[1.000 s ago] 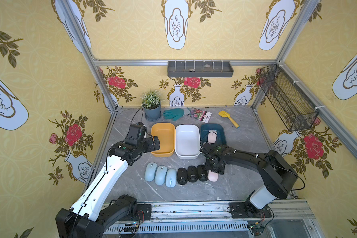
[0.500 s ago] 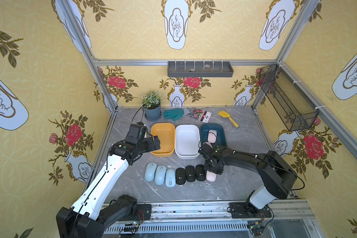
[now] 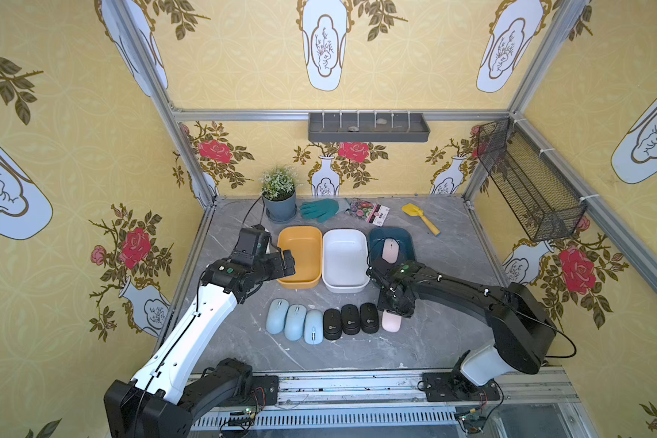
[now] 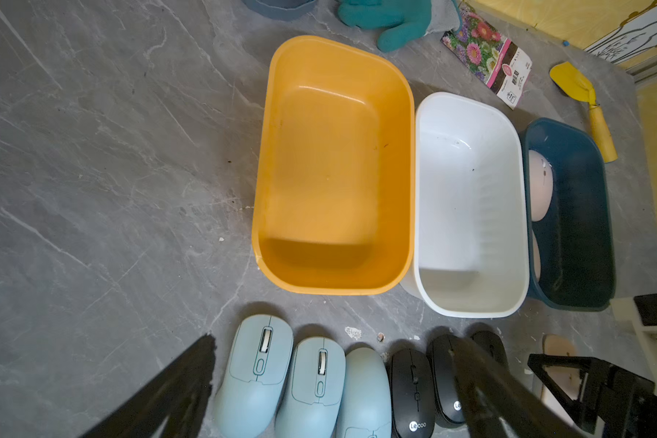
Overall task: Place the mice by color into the storage box
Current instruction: Pick up the mouse from the center of the board, then place the mouse in the storage box.
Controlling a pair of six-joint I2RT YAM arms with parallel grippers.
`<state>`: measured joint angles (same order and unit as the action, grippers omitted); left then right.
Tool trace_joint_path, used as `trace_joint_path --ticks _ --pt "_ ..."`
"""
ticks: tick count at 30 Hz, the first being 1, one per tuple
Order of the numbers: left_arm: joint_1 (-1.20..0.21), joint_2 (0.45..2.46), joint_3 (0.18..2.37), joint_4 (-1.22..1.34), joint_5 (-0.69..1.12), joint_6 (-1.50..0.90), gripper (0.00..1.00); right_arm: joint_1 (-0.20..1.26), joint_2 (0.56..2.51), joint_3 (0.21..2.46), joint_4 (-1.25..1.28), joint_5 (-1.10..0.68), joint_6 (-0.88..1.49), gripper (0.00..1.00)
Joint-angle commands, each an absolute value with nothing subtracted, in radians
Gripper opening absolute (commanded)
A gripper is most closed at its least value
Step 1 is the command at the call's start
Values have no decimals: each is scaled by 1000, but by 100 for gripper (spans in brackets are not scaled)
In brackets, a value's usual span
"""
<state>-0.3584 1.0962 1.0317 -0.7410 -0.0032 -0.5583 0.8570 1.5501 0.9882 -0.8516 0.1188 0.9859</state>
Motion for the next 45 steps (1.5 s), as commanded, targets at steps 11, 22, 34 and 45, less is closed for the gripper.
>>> trace_joint_path --ticks 11,22,34,45 --pt "-359 1111 1055 -733 -3 -560 99 684 1478 1238 -999 125 762 51" --pt "-360 1098 1065 -750 -21 -561 99 470 1670 1407 -875 104 498 51" --pt "-359 1139 1096 -768 -41 -548 99 425 1909 1476 -741 29 447 50" --pt "-359 1139 1076 -751 -41 -558 99 414 1967 1447 -728 53 446 52"
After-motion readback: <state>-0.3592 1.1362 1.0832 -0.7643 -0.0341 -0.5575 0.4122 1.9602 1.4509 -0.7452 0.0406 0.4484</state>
